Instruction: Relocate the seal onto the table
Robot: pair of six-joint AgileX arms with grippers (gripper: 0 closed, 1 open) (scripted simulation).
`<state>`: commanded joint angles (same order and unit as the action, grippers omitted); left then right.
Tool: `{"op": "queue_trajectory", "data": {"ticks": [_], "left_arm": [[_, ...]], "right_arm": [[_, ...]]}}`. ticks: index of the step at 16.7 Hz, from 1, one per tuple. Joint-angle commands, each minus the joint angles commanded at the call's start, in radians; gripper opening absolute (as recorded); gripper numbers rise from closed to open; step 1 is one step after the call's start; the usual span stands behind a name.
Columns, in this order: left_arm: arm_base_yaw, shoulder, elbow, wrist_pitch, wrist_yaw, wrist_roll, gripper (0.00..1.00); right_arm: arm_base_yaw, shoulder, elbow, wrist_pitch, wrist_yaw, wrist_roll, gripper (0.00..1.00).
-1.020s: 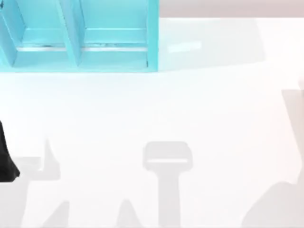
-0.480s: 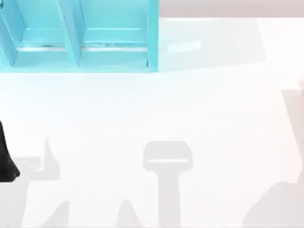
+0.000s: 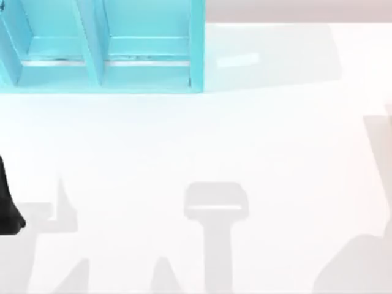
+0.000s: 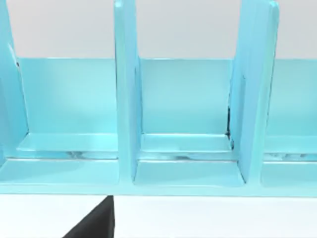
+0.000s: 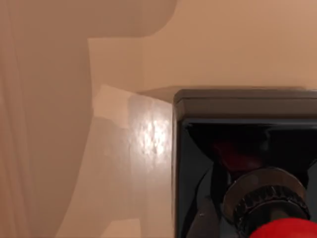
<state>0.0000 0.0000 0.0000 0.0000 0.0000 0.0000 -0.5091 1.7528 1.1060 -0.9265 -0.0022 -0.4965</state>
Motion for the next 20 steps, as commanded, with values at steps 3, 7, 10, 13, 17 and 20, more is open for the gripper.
{"op": "queue_trajectory", "data": {"ticks": [3, 7, 10, 13, 17, 20], "left_arm": [[0.0, 0.0, 0.0, 0.0, 0.0, 0.0, 1.0], [0.0, 0.0, 0.0, 0.0, 0.0, 0.0, 1.0], [0.0, 0.0, 0.0, 0.0, 0.0, 0.0, 1.0], [0.0, 0.0, 0.0, 0.0, 0.0, 0.0, 1.0], [0.0, 0.0, 0.0, 0.0, 0.0, 0.0, 1.0], [0.0, 0.0, 0.0, 0.0, 0.0, 0.0, 1.0]], "right_arm": [[0.0, -0.002, 0.0, 0.0, 0.0, 0.001, 0.0], [0.06, -0.019, 0.061, -0.074, -0.001, 0.072, 0.0], [0.187, -0.063, 0.167, -0.239, -0.002, 0.206, 0.0], [0.353, -0.124, 0.281, -0.434, -0.002, 0.357, 0.0], [0.497, -0.196, 0.38, -0.577, -0.001, 0.495, 0.0], [0.507, -0.202, 0.387, -0.587, 0.0, 0.505, 0.0]]}}
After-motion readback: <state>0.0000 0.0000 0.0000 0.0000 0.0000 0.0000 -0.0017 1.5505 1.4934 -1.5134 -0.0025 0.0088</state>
